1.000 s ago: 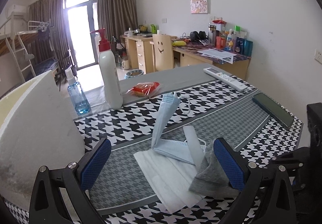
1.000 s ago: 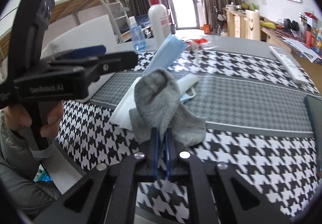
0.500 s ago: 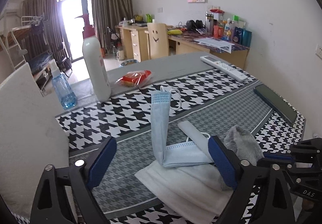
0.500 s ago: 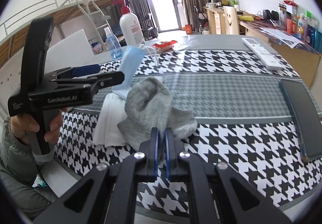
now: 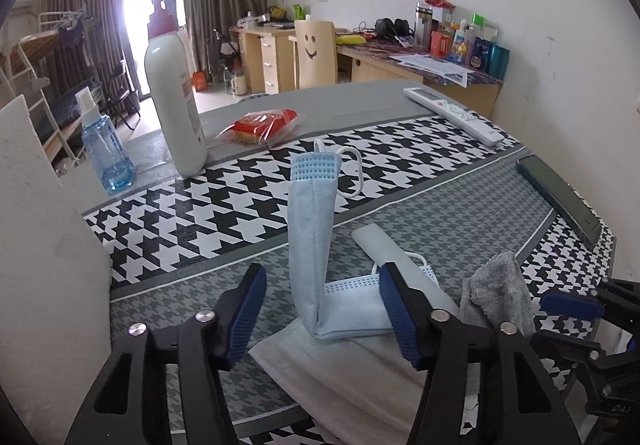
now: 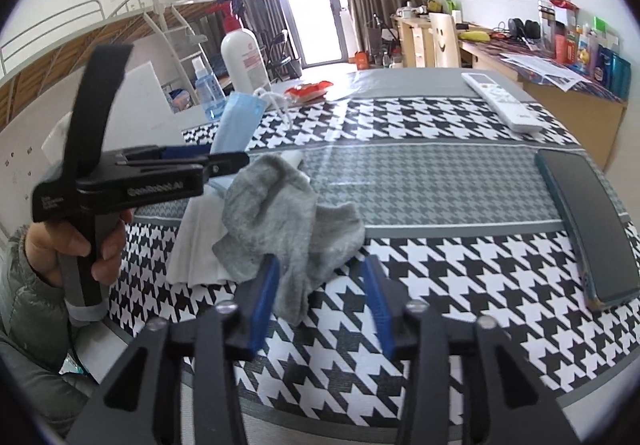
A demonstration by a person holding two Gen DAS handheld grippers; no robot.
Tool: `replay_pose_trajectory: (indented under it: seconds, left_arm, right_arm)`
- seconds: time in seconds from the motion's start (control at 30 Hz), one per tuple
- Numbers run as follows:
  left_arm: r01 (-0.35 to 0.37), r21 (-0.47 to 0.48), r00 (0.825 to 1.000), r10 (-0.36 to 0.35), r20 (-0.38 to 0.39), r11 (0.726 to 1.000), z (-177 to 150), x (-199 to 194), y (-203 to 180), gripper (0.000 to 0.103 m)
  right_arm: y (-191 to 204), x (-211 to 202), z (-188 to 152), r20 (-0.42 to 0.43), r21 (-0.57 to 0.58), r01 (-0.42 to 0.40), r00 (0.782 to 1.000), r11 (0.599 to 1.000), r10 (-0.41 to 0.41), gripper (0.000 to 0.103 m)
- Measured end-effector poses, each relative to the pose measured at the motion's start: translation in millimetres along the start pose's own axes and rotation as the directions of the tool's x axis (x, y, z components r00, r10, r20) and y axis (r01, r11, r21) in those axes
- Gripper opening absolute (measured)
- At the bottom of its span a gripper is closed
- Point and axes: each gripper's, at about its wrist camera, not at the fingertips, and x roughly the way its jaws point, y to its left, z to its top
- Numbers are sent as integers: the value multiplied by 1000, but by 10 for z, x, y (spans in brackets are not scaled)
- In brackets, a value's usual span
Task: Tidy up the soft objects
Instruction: 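Lift the grey sock with the right tool while the left tool grasps the blue face mask, then carry the sock with the right tool while the left tool carries the mask toward the foam box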
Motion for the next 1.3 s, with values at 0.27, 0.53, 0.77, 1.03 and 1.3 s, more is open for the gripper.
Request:
replay_pose_trajectory:
  seconds: [0.27,0.53,0.77,1.03,1.3]
  left_arm:
    - [-22,-19,999,21,-25,1000,32,105,23,32]
    - [-12,-30,999,11,-33,999,19,152,72,7]
    - [-5,-9,1000,5,15,1000,21,-4,67,5]
    - [-17,9,999,16,44,1000,6,-154,90,5]
    - [-28,-1,998,28,63,1000,-26,-263,137,5]
  right_arm:
    - [80,41,-17,-13,-13,-29,999,999,29,56]
    - [174,159,-8,-49,-34,-21,999,999,20,56]
    - [237,243,13,-74,-55,25,997,998,-29,56]
    - [273,277,31,-87,-69,38,995,997,-44,30]
    - [264,208,67,-57,-45,-28,998,999,25,14]
